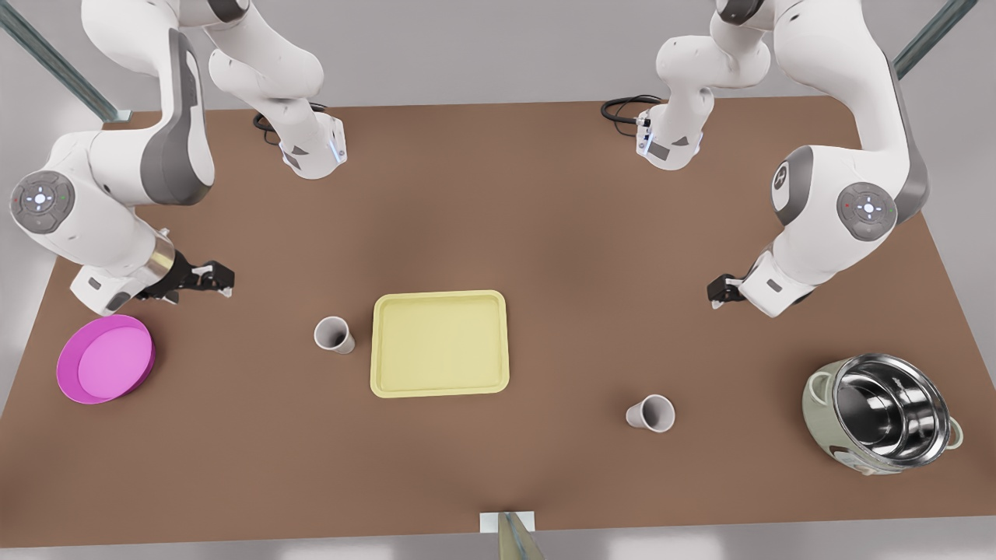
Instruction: Use the left arm to pick up the white IKEA cup from the tray and place it on the middle-left position; use the right arm to pick up the white IKEA cup from the tray and place it on the middle-right position
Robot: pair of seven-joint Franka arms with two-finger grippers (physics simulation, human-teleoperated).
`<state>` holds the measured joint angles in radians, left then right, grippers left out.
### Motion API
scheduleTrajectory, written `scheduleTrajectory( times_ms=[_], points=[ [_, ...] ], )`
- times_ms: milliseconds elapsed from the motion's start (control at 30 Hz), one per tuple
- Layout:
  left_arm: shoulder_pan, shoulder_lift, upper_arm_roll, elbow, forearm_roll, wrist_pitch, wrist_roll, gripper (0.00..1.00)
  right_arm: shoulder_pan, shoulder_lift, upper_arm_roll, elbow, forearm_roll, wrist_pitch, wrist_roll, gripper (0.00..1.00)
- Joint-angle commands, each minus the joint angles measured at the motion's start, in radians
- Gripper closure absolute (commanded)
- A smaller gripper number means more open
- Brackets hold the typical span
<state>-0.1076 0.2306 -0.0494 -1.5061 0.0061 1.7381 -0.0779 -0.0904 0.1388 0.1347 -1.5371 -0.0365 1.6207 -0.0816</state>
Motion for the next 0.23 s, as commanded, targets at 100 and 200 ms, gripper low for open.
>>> scheduleTrajectory(
  times_ms=[100,200],
  points=[
    [0.000,-0.002,-0.001,0.000,-0.001,0.003,0.081,0.00,-0.014,0.001,-0.014,0.014,0.006,-0.042,0.002,0.00],
    [0.000,-0.002,0.000,-0.002,-0.001,0.003,0.081,0.00,-0.019,0.001,-0.015,0.015,0.006,-0.009,0.000,0.00]
  ],
)
